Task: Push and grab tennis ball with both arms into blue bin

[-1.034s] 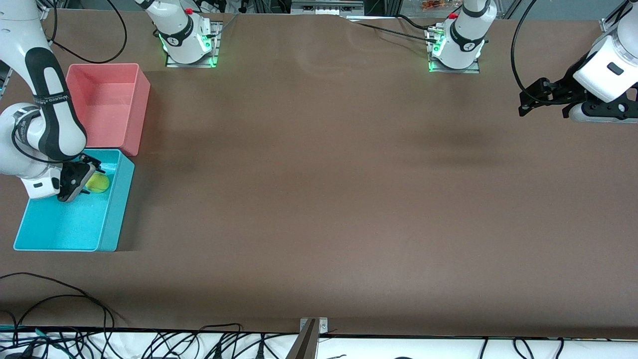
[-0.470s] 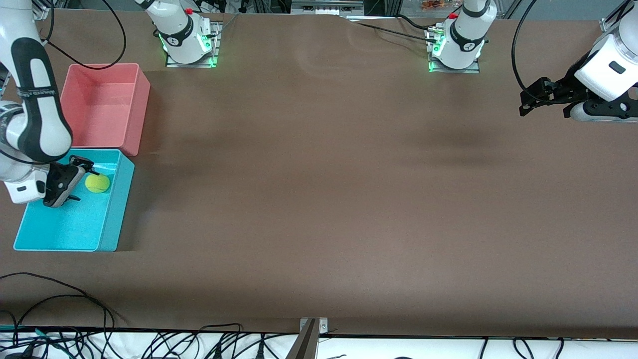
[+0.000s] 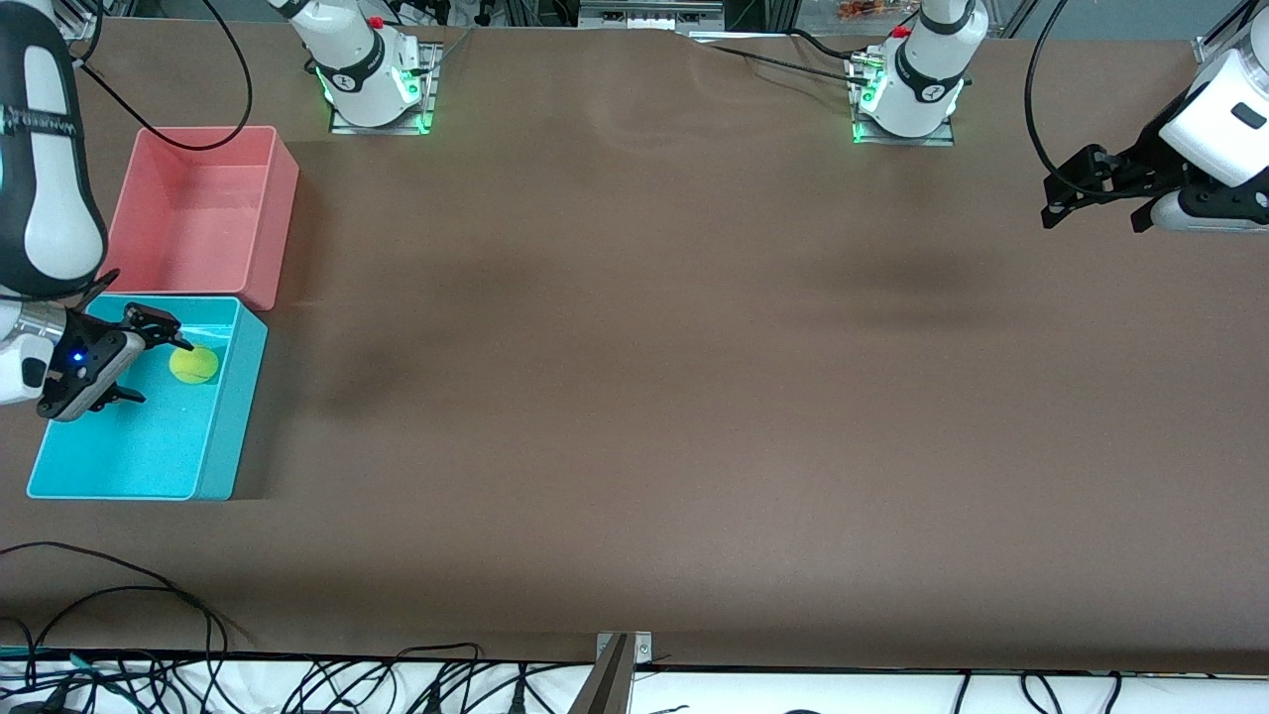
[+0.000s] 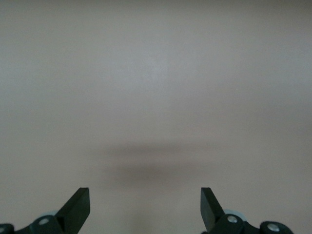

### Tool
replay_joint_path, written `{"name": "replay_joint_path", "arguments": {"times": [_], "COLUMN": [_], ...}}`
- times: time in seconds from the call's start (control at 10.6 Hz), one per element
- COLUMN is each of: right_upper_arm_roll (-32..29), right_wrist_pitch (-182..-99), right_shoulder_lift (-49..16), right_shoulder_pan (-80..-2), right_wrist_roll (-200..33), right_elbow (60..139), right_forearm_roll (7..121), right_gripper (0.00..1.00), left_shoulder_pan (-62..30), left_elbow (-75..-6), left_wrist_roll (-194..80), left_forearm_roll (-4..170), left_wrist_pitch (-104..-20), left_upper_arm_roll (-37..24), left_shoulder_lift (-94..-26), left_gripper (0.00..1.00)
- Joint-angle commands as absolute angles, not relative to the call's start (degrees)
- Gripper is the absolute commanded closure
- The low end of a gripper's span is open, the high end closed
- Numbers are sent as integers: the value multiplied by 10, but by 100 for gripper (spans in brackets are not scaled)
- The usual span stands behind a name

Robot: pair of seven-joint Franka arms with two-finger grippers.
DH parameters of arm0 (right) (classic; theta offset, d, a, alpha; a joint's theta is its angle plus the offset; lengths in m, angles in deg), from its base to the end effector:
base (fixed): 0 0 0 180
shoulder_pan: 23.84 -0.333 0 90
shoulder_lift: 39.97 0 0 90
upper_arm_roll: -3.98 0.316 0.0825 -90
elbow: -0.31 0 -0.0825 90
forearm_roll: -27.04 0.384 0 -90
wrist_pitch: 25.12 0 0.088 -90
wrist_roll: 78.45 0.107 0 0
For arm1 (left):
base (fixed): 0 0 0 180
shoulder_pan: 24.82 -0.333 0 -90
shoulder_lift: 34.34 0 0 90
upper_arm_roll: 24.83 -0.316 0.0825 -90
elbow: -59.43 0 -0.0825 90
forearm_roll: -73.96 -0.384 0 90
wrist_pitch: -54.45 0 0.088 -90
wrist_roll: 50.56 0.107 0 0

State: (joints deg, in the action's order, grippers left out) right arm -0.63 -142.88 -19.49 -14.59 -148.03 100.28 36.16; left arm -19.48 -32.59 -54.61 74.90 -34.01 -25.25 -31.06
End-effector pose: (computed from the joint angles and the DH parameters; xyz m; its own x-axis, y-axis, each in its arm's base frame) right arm 0.6281 -0.1419 0.3667 0.6225 0.7780 0.0850 0.7825 -0.6170 -0.0838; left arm 0.5317 -0.0475 0.6367 0.9999 -0.0156 -0.0061 -0.0155 -0.9997 0.0164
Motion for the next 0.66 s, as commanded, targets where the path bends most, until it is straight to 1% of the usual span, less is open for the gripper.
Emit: {"name": "replay_joint_path", "arguments": {"times": [0.0, 0.09, 0.28, 0.56], "right_upper_arm_roll": [34, 51, 53, 56], "right_wrist_pitch": [-1385, -1365, -1347, -1329], "right_shoulder_lift": [-253, -261, -278, -292], "right_shoulder_pan": [-144, -146, -182, -199], "right_wrist_roll": [-1347, -1277, -1196, -1136], "right_elbow": [1008, 1005, 1000, 972], "right_forearm_roll": [365, 361, 342, 322], "right_gripper": [0, 0, 0, 0], "left_shoulder_pan": [-195, -195, -195, -190], "left_elbow": [-303, -304, -303, -304], "left_wrist_roll": [-546, -547, -546, -549], "left_forearm_roll": [751, 751, 751, 751], "left_wrist_pitch": [-325, -324, -324, -324], "left_upper_arm_roll": [-251, -251, -251, -250], "left_shoulder_lift": [-318, -318, -318, -321], "left_gripper": [0, 0, 0, 0]}}
